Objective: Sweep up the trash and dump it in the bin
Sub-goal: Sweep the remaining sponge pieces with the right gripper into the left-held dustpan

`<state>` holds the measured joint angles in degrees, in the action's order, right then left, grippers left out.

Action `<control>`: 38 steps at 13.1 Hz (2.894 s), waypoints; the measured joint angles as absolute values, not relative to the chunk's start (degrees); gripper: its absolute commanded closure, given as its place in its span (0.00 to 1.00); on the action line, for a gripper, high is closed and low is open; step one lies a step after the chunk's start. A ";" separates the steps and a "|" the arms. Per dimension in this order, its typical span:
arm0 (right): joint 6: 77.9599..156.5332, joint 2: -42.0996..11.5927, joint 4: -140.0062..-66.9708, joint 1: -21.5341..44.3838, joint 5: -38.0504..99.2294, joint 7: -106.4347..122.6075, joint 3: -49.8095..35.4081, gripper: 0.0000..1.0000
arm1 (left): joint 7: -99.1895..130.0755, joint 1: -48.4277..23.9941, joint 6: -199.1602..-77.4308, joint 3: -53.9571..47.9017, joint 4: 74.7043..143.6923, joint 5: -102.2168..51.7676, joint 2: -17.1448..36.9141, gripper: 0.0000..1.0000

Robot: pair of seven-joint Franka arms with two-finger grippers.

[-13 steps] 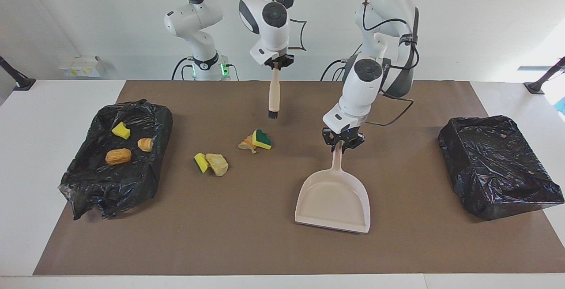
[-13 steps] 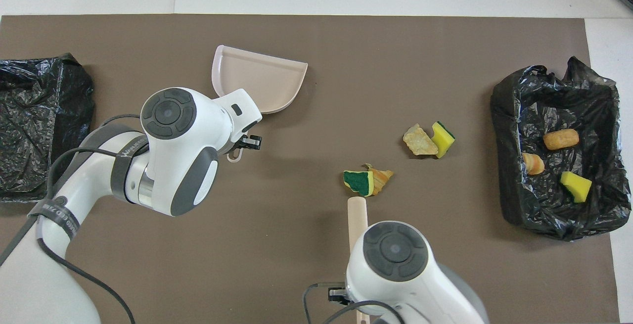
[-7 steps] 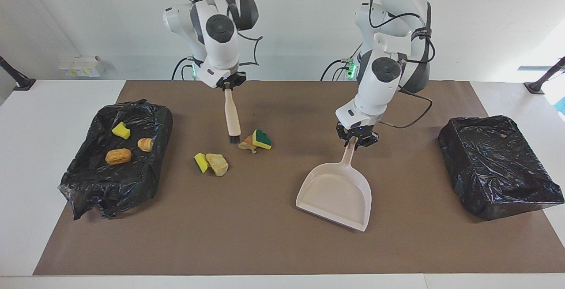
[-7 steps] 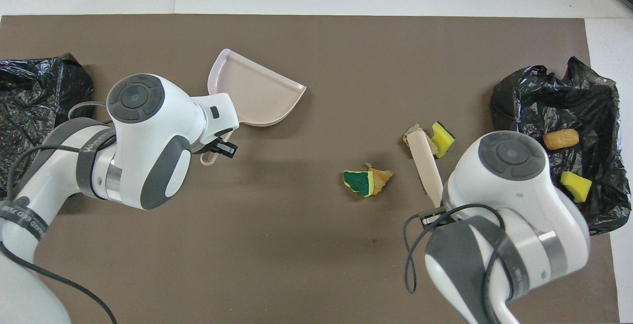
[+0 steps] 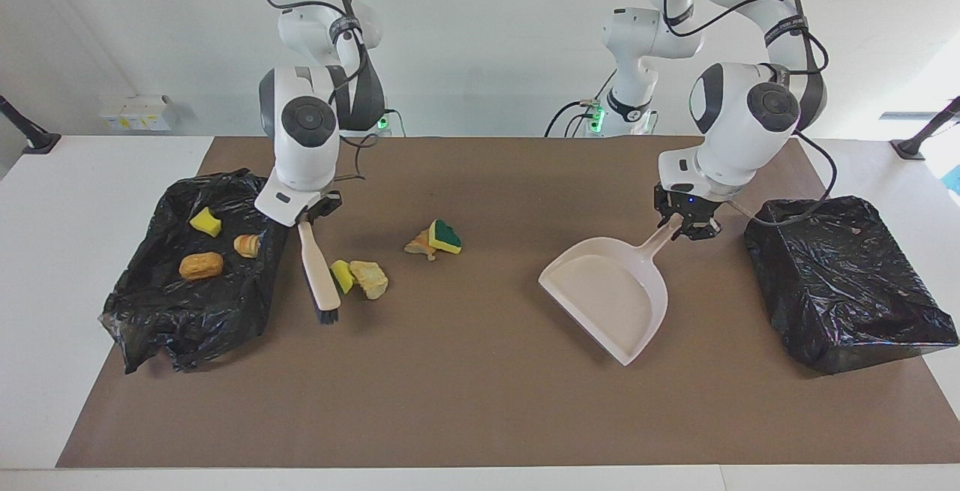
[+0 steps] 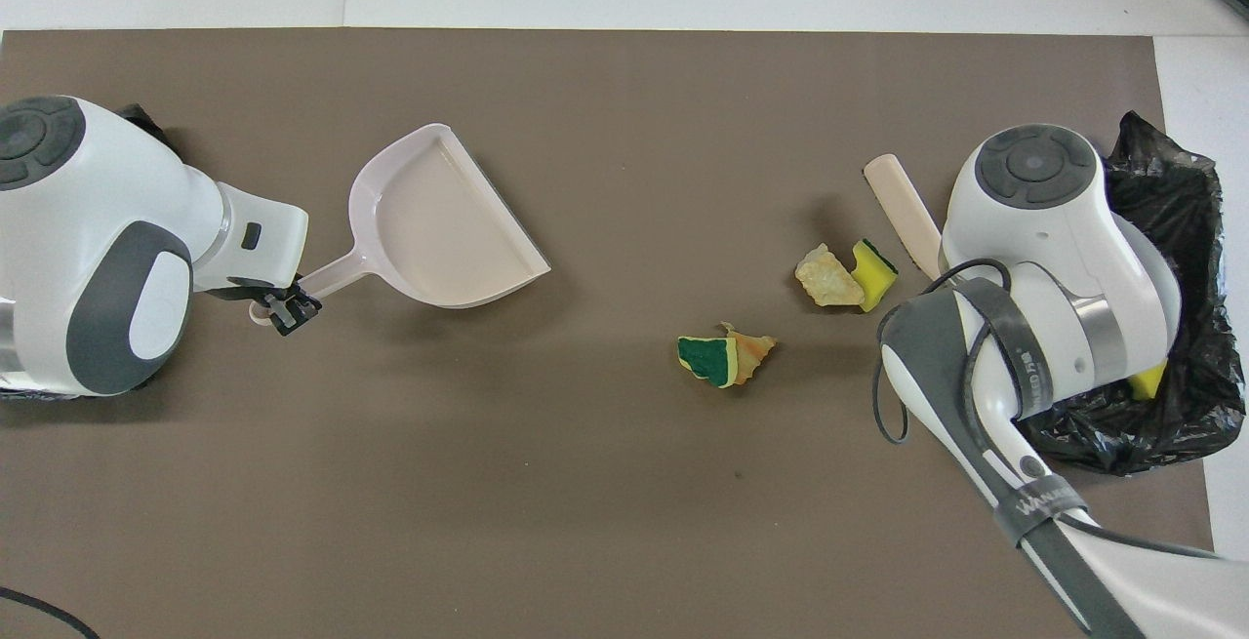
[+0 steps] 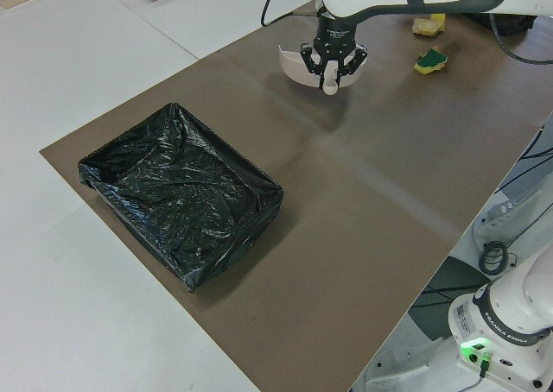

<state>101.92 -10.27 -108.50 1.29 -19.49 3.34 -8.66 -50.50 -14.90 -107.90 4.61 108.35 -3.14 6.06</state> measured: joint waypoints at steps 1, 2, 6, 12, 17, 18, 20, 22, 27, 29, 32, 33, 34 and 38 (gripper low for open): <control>101.91 -11.20 -108.97 1.15 -19.29 2.87 -8.68 1.00 | -54.37 -14.90 -107.21 4.49 108.56 -3.14 5.95 1.00; 101.80 -11.61 -109.70 0.97 -18.70 2.23 -8.68 1.00 | -58.47 -14.91 -106.99 4.31 109.09 -3.12 5.76 1.00; 98.49 -8.88 -115.44 1.29 -10.53 1.69 -9.25 1.00 | -68.72 -16.67 -107.29 3.53 112.14 -2.68 4.77 1.00; 98.48 0.96 -128.21 8.74 2.05 1.16 -9.66 1.00 | -61.33 -27.48 -114.79 3.06 120.02 4.99 3.22 1.00; 100.79 1.76 -129.51 11.12 11.05 -0.86 -9.72 1.00 | -58.25 -29.91 -116.31 2.94 123.30 5.36 0.87 1.00; 101.91 1.76 -129.58 11.47 13.03 -1.44 -9.71 1.00 | -57.81 -30.36 -117.20 2.88 123.90 5.37 0.84 1.00; 104.12 1.76 -129.71 12.09 16.03 -2.57 -9.72 1.00 | -56.47 -31.41 -118.19 2.85 124.86 5.37 0.87 1.00; 106.59 1.71 -129.88 12.53 18.96 -3.00 -9.71 1.00 | -53.80 -33.25 -118.34 2.76 125.31 5.38 0.89 1.00; 113.21 1.66 -129.73 18.52 30.38 -6.83 -9.79 1.00 | -52.63 -34.16 -118.76 2.81 125.43 5.46 0.89 1.00; 113.92 1.65 -128.92 20.81 32.80 -9.49 -9.85 1.00 | -52.63 -34.20 -119.80 2.76 125.63 5.48 0.90 1.00; 113.92 1.51 -126.66 22.89 33.13 -13.26 -9.97 1.00 | -52.63 -34.48 -122.15 2.57 126.66 5.48 0.90 1.00; 113.46 1.51 -125.57 22.98 33.13 -13.80 -9.95 1.00 | -52.65 -34.47 -122.97 2.62 127.10 5.48 0.89 1.00; 111.99 1.54 -124.39 22.86 32.87 -13.86 -9.73 1.00 | -52.74 -34.47 -123.73 2.64 127.41 5.48 0.89 1.00; 98.68 2.10 -115.82 21.82 19.55 -16.28 -8.38 1.00 | -52.84 -34.48 -125.80 2.59 128.09 5.40 0.83 1.00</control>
<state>98.68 2.10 -115.82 21.82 19.55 -16.28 -8.38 -52.84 -34.48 -125.80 2.59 128.09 5.40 0.83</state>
